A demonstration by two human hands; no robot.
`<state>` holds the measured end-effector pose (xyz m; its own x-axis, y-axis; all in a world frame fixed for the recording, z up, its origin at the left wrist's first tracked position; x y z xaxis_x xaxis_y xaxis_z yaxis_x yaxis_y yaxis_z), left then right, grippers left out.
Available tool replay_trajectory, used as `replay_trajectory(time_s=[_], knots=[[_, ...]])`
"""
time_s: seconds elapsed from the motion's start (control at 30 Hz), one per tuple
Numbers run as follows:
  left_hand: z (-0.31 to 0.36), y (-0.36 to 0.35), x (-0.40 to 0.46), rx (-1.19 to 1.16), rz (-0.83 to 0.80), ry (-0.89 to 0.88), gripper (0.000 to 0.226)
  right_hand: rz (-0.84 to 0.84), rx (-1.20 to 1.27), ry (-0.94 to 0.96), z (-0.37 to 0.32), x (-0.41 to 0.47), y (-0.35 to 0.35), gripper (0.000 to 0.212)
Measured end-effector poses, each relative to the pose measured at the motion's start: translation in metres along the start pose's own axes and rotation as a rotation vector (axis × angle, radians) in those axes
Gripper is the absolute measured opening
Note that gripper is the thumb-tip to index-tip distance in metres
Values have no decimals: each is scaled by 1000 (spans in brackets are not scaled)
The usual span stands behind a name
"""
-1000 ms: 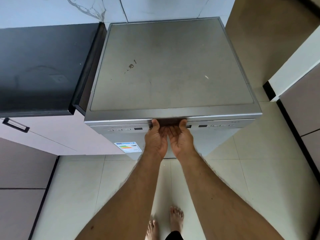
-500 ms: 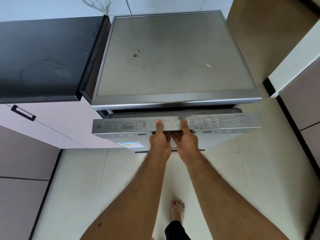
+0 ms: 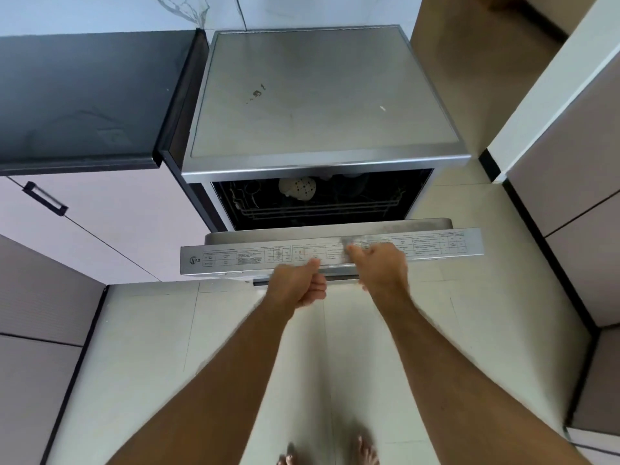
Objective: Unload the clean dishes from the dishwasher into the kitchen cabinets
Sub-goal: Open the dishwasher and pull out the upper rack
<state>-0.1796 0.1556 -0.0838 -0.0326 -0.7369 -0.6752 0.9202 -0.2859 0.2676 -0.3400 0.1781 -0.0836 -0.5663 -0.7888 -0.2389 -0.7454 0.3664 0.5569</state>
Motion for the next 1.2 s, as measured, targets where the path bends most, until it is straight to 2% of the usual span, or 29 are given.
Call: replay_trajectory(time_s=[0.07,0.13,0.17,0.23,0.3,0.33,0.43,0.5,0.7,0.87,1.0,1.2], knots=[[16,10,1,317,226,-267,40,36,-121,211,-13,7,2,39],[35,20,4,605,437,-534,42,-8,-250,406,-24,18,-1,26],[40,25,10,715,488,-627,38,-60,-343,465,-25,26,-5,32],[43,34,33,1016,460,-646,37,-195,-482,470,-22,42,-11,50],[36,42,56,1284,366,-537,48,-279,-519,417,-14,54,-14,53],[31,45,64,1317,319,-493,51,-292,-506,408,-10,57,-15,50],[18,48,71,1271,286,-486,53,-271,-413,386,-10,56,-9,40],[10,45,61,1245,343,-530,48,-277,-411,346,-10,52,-4,33],[-37,36,46,1206,430,-452,38,-304,-268,120,25,37,-4,16],[-84,26,33,1123,478,-516,30,-280,-172,161,68,8,-6,18],[-126,13,25,1043,490,-504,33,-242,-127,173,105,-18,-13,21],[-196,-13,-3,988,497,-544,26,-276,-214,203,171,-58,-29,27]])
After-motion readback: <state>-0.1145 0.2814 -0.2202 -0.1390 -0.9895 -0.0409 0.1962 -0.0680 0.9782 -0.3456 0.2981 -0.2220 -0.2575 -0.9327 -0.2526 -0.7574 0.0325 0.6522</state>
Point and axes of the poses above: each hand's wrist, its own x-axis towards the middle knuckle, its own y-axis out of the back of the hand, z = x × y, the point moved 1 cm from there along x, towards the middle knuckle, and after that the axes turned 11 degrees about x, right-handed, at the moved point
